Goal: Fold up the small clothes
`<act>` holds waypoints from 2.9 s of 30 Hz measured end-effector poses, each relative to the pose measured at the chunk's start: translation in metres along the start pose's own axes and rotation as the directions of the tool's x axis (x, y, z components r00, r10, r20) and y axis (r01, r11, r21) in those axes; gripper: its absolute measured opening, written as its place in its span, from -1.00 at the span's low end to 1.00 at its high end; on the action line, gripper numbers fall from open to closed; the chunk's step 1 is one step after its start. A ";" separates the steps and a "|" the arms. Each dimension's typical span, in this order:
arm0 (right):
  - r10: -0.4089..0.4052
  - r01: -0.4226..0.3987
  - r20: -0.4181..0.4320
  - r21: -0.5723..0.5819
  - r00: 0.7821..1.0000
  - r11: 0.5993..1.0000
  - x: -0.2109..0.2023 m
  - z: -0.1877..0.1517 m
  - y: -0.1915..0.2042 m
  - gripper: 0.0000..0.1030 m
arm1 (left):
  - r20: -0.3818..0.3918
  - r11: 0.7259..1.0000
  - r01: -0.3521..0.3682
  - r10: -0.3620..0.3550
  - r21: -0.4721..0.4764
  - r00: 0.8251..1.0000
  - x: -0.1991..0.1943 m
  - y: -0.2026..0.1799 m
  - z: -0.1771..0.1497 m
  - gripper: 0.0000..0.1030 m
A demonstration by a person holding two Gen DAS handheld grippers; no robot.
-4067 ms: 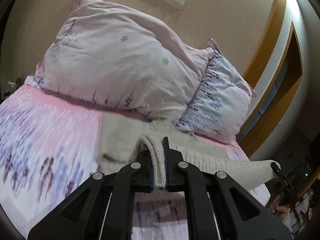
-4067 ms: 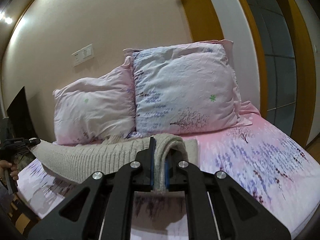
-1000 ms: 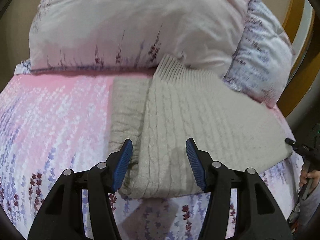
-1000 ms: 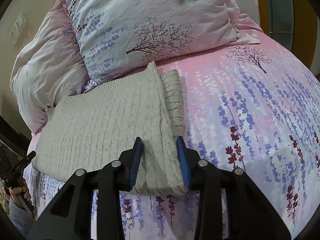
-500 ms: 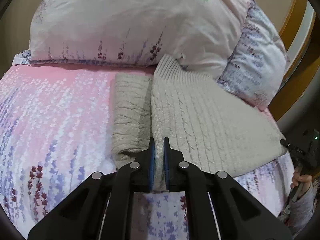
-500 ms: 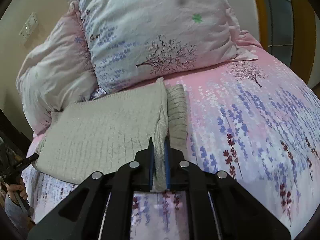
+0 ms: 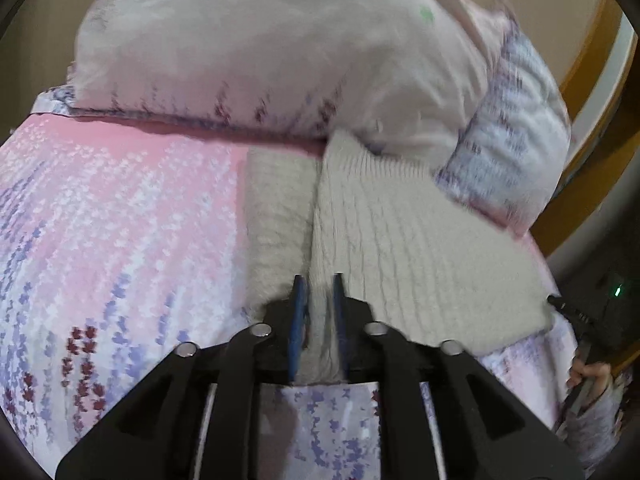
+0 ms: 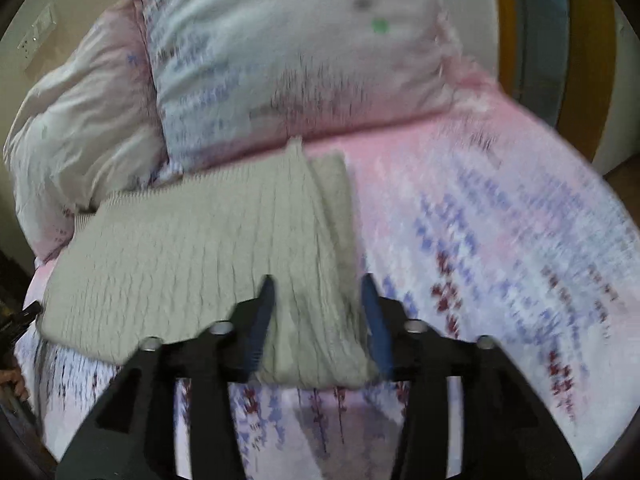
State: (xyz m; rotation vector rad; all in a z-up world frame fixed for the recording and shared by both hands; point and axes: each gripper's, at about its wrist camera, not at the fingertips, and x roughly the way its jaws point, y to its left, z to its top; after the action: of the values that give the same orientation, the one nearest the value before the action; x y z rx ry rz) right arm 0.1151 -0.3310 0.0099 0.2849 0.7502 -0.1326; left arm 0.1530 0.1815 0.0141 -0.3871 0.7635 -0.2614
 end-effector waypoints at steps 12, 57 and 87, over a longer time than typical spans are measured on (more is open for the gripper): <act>0.094 -0.101 -0.039 -0.237 0.995 0.966 0.038 0.018 0.126 0.37 | -0.099 0.969 0.051 -0.077 -0.243 0.992 0.035 0.036 0.030 0.39; 0.146 -0.151 -0.038 -0.234 0.989 0.960 0.049 0.026 0.105 0.79 | 0.010 0.892 0.441 -0.443 -0.102 0.897 0.047 -0.142 0.064 -0.58; 0.542 -0.499 -0.017 0.366 0.841 0.786 0.037 0.039 -0.037 0.35 | -0.066 0.906 0.424 -0.423 0.001 0.904 0.094 -0.223 0.017 0.62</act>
State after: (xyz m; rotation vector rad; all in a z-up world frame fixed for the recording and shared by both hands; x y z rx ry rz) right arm 0.1594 -0.3784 0.0045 0.8405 0.7413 0.2889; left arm 0.2103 -0.0492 0.0629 -0.5318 0.7338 -0.6925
